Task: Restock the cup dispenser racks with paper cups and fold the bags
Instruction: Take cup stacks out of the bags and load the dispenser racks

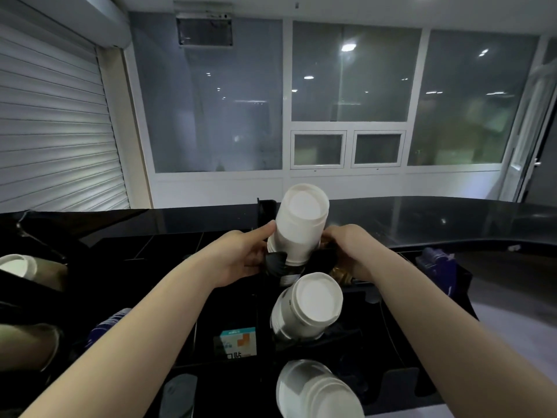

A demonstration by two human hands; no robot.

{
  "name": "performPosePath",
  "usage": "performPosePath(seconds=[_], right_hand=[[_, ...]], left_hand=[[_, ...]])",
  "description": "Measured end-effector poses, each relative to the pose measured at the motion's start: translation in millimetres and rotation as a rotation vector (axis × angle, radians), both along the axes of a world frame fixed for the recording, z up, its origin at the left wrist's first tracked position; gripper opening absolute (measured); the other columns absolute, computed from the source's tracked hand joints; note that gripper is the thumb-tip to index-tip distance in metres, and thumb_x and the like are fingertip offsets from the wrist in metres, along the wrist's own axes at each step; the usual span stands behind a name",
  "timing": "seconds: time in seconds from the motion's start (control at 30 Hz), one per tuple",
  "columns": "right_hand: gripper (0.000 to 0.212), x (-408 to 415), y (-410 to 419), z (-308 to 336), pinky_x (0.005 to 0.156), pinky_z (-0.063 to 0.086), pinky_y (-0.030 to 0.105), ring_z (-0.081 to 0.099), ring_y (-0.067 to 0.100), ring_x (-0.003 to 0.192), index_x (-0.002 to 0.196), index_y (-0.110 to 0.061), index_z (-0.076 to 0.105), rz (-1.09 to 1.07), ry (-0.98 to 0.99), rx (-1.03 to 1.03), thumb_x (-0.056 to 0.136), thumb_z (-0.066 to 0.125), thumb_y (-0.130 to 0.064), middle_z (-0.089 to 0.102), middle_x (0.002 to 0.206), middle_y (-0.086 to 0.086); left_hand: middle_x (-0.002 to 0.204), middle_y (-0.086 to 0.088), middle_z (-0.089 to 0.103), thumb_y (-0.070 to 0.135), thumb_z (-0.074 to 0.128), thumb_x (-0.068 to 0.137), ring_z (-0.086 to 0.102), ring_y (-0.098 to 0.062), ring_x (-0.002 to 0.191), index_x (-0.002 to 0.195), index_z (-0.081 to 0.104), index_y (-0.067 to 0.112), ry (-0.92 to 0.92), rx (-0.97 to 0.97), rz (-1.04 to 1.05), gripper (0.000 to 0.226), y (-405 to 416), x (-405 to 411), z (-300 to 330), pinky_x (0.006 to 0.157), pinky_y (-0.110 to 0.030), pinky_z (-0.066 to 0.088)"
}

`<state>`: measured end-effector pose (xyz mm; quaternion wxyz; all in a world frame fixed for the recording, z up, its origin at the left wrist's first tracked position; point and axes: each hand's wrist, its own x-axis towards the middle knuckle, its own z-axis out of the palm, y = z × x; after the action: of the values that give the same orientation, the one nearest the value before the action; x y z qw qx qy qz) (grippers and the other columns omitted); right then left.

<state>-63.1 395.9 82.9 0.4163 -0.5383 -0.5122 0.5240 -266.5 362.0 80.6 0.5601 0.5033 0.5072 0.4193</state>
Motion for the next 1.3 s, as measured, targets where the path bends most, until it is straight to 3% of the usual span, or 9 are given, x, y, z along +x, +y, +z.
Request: performPosePath(seconds=[0.27,0.4,0.5,0.63,0.77,0.83,0.97,1.13,1.3], right_hand=[[0.016,-1.6,-6.9,10.5,0.067,0.041,0.034,0.046,0.026,0.071,0.09,-0.006,0.059,0.061,0.044,-0.031,0.082,0.046,-0.009,0.053,0.072,0.01],[0.015,-1.0,-13.3,19.7,0.062,0.035,0.03,0.04,0.02,0.061,0.071,-0.013,0.052,0.077,0.052,-0.032,0.082,0.045,-0.02,0.05,0.051,0.002],[0.022,1.1,-20.0,24.8,0.062,0.038,0.031,0.044,0.023,0.061,0.071,-0.012,0.053,0.062,0.055,-0.035,0.087,0.044,-0.023,0.053,0.059,0.007],[0.024,7.2,-33.2,34.1,0.069,0.04,0.034,0.055,0.022,0.068,0.071,-0.014,0.062,-0.034,0.054,0.075,0.088,0.047,-0.02,0.062,0.073,0.006],[0.019,9.9,-47.3,47.0,0.06,0.035,0.027,0.045,0.02,0.073,0.075,-0.015,0.057,-0.142,0.26,0.234,0.088,0.044,-0.009,0.051,0.078,0.002],[0.024,10.7,-57.1,52.9,0.06,0.033,0.026,0.04,0.016,0.066,0.072,-0.017,0.055,-0.157,0.297,0.318,0.091,0.044,-0.008,0.048,0.071,0.001],[0.031,9.8,-83.3,59.3,0.067,0.045,0.028,0.051,0.01,0.063,0.07,-0.017,0.057,-0.092,0.286,0.465,0.093,0.045,-0.001,0.058,0.064,-0.004],[0.035,8.2,-134.8,48.0,0.041,0.039,0.018,0.048,0.006,0.045,0.069,-0.017,0.063,-0.059,0.234,0.625,0.084,0.043,0.009,0.057,0.048,-0.012],[0.053,16.4,-203.6,21.8,0.077,0.051,0.026,0.064,0.005,0.087,0.104,-0.023,0.062,0.03,0.156,0.796,0.077,0.053,0.021,0.069,0.093,-0.011]], left_hand=[[0.096,-0.015,0.059,0.058,0.071,0.059,0.048,-0.027,0.088,0.102,0.067,-0.002,0.05,-0.01,-0.007,0.074,0.5,0.7,4.9,0.08,-0.034,0.053],[0.091,-0.016,0.055,0.072,0.069,0.048,0.042,-0.028,0.087,0.099,0.065,0.001,0.119,-0.007,-0.056,0.087,-3.0,5.5,19.3,0.082,-0.036,0.046],[0.09,-0.015,0.051,0.076,0.073,0.042,0.04,-0.028,0.087,0.089,0.063,0.008,0.15,0.006,-0.076,0.084,-9.2,7.6,24.5,0.079,-0.035,0.042],[0.109,-0.013,0.067,0.086,0.07,0.032,0.056,-0.016,0.094,0.105,0.067,0.011,0.213,0.139,-0.052,0.105,-15.5,10.4,29.5,0.084,-0.028,0.043],[0.12,0.013,0.06,0.091,0.054,0.05,0.054,-0.008,0.111,0.108,0.062,0.017,0.343,0.377,-0.037,0.094,-27.8,14.2,46.5,0.103,-0.033,0.036],[0.121,0.008,0.064,0.081,0.055,0.061,0.056,-0.01,0.115,0.118,0.061,0.015,0.286,0.46,-0.004,0.087,-34.6,17.1,47.7,0.105,-0.035,0.039],[0.113,-0.01,0.069,0.048,0.055,0.09,0.068,-0.017,0.099,0.119,0.055,0.005,0.003,0.423,-0.004,0.051,-54.3,24.7,42.6,0.081,-0.026,0.053],[0.091,-0.006,0.073,0.037,0.052,0.094,0.071,-0.015,0.081,0.109,0.056,0.004,-0.169,0.337,0.005,0.037,-90.2,19.1,21.7,0.07,-0.023,0.055],[0.095,-0.007,0.074,0.041,0.057,0.087,0.071,-0.018,0.087,0.105,0.06,0.006,-0.229,0.306,-0.027,0.04,-142.4,17.4,-3.5,0.07,-0.022,0.055]])
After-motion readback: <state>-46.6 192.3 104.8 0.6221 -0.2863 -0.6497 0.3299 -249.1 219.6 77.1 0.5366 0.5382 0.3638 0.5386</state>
